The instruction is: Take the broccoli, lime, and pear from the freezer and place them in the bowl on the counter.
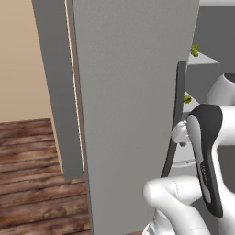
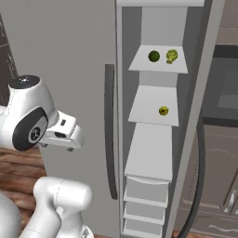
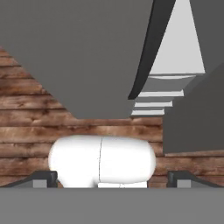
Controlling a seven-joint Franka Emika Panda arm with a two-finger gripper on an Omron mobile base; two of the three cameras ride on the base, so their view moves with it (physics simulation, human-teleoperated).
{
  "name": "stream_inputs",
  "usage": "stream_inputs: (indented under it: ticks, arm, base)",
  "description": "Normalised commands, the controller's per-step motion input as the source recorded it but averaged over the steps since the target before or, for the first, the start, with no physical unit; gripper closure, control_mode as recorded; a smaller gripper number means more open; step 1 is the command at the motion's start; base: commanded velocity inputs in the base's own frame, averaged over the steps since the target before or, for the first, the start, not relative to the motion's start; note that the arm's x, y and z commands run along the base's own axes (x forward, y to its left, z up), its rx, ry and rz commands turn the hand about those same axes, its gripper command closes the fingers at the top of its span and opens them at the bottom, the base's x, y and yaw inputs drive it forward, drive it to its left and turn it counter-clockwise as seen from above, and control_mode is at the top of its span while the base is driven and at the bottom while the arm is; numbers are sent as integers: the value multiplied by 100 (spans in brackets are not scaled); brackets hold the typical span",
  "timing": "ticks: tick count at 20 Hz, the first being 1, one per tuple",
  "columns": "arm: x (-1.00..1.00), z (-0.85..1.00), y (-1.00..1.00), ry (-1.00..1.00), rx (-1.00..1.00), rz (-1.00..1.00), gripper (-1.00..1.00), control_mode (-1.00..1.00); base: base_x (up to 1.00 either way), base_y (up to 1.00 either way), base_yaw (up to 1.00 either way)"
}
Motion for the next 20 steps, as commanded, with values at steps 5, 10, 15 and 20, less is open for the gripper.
stream_inputs:
  ticks: [5, 10, 15, 20]
  arm:
    - [-9, 0, -6, 0, 0, 0, -100, -100]
    - [0, 0, 0, 0, 0, 0, -100, 100]
    - [0, 0, 0, 0, 0, 0, -100, 100]
    - [0, 0, 0, 0, 0, 0, -100, 100]
  base:
    - [0, 0, 0]
    - [0, -26, 0]
    - [9, -50, 0]
    - [20, -48, 0]
